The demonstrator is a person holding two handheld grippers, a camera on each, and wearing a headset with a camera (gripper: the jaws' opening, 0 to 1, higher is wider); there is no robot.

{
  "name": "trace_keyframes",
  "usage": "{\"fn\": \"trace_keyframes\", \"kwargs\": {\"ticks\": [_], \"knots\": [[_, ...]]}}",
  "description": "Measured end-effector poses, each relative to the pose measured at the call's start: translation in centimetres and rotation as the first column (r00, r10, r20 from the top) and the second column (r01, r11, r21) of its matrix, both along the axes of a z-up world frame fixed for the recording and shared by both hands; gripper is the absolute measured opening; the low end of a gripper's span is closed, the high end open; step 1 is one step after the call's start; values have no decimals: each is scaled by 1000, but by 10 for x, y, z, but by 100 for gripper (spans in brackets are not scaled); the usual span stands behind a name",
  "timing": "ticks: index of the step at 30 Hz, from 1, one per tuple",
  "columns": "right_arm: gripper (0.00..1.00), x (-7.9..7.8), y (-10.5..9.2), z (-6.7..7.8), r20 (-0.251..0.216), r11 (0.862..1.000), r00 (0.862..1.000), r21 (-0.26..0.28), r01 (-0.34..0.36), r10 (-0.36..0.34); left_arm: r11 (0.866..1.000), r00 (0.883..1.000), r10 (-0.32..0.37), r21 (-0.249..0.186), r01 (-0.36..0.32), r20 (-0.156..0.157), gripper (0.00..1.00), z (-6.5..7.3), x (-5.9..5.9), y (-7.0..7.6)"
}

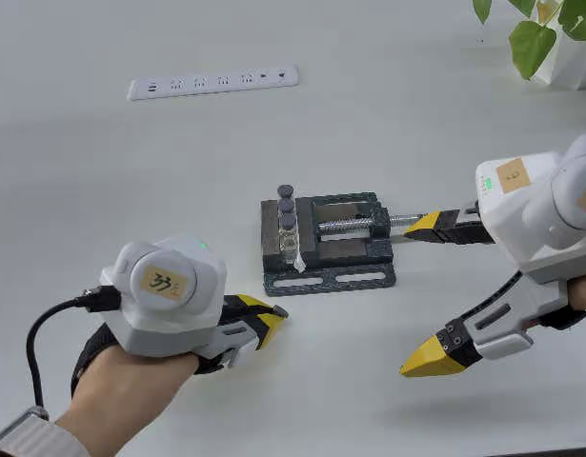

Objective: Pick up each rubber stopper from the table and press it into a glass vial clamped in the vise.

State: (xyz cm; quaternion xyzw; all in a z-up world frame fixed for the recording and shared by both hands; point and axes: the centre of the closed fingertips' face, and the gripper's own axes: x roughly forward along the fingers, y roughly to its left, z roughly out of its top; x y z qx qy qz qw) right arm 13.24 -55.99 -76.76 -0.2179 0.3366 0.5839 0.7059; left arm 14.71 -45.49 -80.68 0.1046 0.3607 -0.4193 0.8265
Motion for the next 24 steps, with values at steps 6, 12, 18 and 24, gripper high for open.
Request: {"fn": "trace_keyframes", "kwargs": {"ticks": [6,12,18,24], "knots": [[88,-2,9,12,24,998,998,0,-59,59,992,991,-124,-4,124,58,3,19,-4,-10],[86,-5,22,25,49,993,992,7,-117,116,976,972,-203,-56,211,116,3,44,-6,-24],[77,-10,34,34,72,984,981,3,-179,179,951,948,-267,-111,288,171,3,71,-13,-45],[62,-15,39,38,82,971,967,-7,-240,240,928,923,-317,-129,349,217,3,85,-22,-58]]}}
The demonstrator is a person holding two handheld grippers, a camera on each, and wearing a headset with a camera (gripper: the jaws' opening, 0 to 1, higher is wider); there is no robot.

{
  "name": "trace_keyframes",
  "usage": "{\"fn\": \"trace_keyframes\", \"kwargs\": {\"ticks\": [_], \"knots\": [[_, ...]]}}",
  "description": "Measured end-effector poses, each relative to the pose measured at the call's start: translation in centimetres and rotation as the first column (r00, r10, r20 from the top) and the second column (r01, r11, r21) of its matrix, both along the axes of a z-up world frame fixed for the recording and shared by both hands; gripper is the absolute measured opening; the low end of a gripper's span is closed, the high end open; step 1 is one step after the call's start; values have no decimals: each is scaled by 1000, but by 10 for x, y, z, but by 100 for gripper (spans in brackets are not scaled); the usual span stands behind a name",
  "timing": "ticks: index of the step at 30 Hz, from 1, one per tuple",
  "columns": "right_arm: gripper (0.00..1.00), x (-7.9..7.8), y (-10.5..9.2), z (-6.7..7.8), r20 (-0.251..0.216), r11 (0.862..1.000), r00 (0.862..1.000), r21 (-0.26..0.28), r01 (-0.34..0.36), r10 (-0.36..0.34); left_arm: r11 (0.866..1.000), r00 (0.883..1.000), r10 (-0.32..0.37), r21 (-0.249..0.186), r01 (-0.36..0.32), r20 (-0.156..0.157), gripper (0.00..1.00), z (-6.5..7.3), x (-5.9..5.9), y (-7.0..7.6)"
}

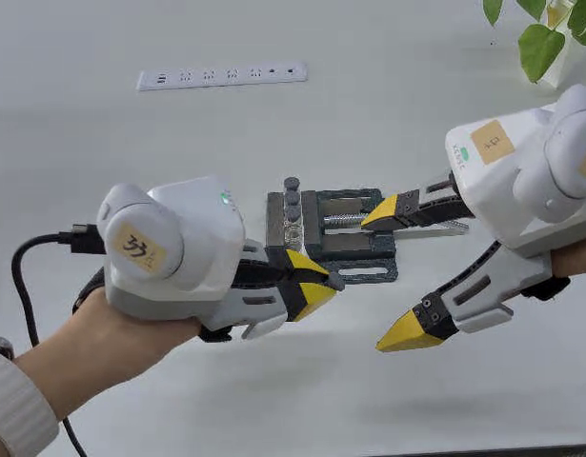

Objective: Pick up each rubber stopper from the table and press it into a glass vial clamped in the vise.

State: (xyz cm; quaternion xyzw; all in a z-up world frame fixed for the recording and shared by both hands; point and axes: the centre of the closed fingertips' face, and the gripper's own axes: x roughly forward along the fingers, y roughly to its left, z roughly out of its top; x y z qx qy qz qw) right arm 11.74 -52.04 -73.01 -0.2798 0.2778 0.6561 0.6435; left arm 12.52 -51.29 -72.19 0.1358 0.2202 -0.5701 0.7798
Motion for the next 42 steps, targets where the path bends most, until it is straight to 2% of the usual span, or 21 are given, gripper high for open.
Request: {"fn": "trace_keyframes", "kwargs": {"ticks": [3,6,11,20,30,42], "knots": [[54,-2,2,2,13,1000,1000,3,-21,21,1000,1000,-2,-17,2,-3,3,4,-2,-2],[49,-1,4,4,21,1000,999,12,-29,29,1000,1000,-12,-15,12,9,3,5,-3,-3],[34,-4,7,5,22,999,999,4,-45,45,1000,1000,-14,-25,14,12,3,7,-3,-3],[19,-5,10,7,33,997,996,5,-77,77,999,999,-30,-30,30,18,3,9,-3,-4],[11,-5,9,10,39,997,996,3,-83,83,998,999,-50,-30,51,20,3,9,-5,-8],[7,-4,10,11,43,996,995,0,-87,87,998,999,-46,-36,46,7,3,7,-6,-8]]}}
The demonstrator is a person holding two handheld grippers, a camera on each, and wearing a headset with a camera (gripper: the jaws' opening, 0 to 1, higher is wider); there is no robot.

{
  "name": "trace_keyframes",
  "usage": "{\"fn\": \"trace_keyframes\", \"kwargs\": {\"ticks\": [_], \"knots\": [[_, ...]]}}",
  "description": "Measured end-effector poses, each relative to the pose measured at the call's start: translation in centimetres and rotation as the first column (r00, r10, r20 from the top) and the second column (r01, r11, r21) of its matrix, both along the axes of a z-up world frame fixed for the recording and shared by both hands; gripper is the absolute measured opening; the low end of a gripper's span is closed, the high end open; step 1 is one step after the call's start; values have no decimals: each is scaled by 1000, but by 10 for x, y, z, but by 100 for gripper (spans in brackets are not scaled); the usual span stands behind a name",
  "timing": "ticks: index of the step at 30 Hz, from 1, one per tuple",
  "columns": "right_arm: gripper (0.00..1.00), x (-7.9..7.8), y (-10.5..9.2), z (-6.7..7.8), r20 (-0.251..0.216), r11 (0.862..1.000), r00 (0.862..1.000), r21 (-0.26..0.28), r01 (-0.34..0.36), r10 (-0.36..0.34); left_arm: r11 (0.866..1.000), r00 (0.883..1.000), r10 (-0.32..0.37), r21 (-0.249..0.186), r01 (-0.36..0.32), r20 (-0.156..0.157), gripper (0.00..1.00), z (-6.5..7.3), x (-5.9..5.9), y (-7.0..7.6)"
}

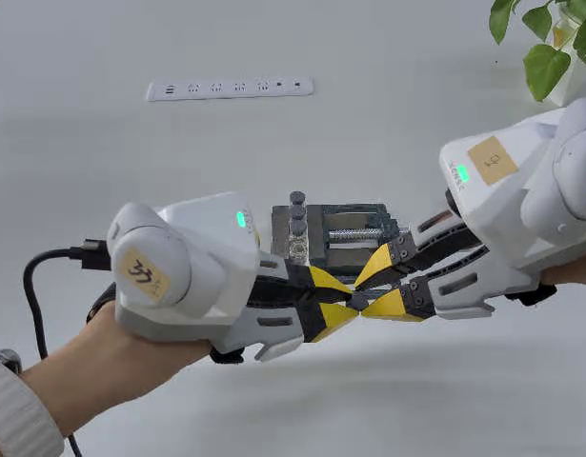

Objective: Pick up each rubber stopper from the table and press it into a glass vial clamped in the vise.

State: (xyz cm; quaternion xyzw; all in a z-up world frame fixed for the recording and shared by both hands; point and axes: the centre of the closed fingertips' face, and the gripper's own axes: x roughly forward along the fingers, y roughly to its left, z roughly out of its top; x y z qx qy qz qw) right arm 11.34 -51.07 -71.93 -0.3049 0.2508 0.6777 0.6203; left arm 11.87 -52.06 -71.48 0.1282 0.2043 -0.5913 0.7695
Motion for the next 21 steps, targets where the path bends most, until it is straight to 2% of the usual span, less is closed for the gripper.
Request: {"fn": "trace_keyframes", "kwargs": {"ticks": [6,9,11,12,21], "knots": [[7,0,0,1,8,1000,1000,-7,-13,13,1000,1000,1,-5,-1,-3,3,1,0,0],[6,-1,0,1,2,1000,1000,-11,-21,21,1000,1000,1,-14,-1,-17,3,1,-2,0],[6,-2,0,1,7,999,1000,-16,-28,28,1000,1000,-3,-12,3,-8,3,1,-1,0],[6,-3,0,1,-3,999,1000,-22,-31,31,1000,1000,-5,-14,5,-19,3,0,-3,0],[5,-2,1,0,-12,999,999,-36,-39,38,1000,1000,8,-26,-8,-9,3,-1,-2,1]]}}
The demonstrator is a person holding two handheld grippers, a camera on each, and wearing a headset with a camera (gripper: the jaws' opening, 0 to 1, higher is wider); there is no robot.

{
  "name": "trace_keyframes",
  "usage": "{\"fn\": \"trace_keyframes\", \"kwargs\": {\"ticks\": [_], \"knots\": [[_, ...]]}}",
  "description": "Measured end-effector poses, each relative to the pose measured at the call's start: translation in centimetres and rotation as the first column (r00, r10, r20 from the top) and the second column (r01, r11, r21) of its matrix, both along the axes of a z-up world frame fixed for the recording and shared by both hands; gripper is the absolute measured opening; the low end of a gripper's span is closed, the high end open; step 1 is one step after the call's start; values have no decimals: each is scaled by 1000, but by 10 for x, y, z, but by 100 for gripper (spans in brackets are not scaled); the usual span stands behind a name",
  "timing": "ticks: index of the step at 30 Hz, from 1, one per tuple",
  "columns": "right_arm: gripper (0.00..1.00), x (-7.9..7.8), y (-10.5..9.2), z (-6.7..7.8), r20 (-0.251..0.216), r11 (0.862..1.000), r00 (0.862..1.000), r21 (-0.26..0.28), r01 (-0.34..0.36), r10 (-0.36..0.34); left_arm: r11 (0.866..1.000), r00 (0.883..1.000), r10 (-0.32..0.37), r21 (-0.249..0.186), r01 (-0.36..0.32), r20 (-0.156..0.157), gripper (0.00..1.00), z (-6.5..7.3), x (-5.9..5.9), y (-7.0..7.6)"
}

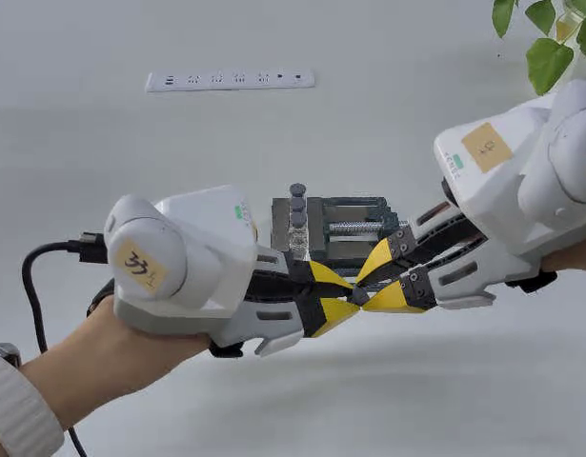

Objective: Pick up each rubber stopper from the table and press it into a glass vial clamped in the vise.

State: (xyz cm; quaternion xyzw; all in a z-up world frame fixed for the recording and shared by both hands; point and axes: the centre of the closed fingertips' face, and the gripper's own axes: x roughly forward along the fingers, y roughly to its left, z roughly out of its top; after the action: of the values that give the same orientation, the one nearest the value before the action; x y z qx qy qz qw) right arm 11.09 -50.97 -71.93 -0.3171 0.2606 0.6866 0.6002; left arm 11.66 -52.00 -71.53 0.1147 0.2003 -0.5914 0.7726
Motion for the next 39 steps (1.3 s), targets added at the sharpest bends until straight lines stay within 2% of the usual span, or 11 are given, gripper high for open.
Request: {"fn": "trace_keyframes", "kwargs": {"ticks": [2,4,8,11,13,15,17,25,29,30,39], "knots": [[5,1,1,0,4,1000,1000,-3,-3,3,1000,1000,8,0,-8,9,4,0,1,1],[5,0,2,-1,-2,1000,1000,-8,-8,8,1000,1000,17,-7,-17,-6,4,-1,0,1],[5,2,3,-3,1,1000,1000,-18,-17,17,999,1000,31,-13,-31,1,5,-3,2,3],[5,5,5,-3,3,1000,1000,-18,-17,17,999,999,54,1,-54,0,6,-7,7,7],[5,10,6,-2,12,1000,1000,-19,-13,13,998,997,70,3,-70,-8,14,-11,9,10],[5,13,5,-2,8,1000,1000,-28,-14,14,996,996,88,11,-88,3,23,-13,12,14],[5,16,5,-2,12,999,1000,-32,-15,16,994,994,111,20,-110,-9,32,-18,14,18],[5,21,7,-2,21,998,999,-47,-32,33,978,980,200,69,-199,-15,61,-34,22,36],[5,21,9,-4,17,998,999,-56,-42,43,965,968,252,74,-250,-18,76,-38,27,45],[5,21,9,-4,17,997,999,-58,-45,46,964,966,257,72,-255,-21,78,-38,28,46],[5,32,12,-6,32,990,994,-104,-96,100,928,928,370,54,-368,-38,99,-45,43,68]]}}
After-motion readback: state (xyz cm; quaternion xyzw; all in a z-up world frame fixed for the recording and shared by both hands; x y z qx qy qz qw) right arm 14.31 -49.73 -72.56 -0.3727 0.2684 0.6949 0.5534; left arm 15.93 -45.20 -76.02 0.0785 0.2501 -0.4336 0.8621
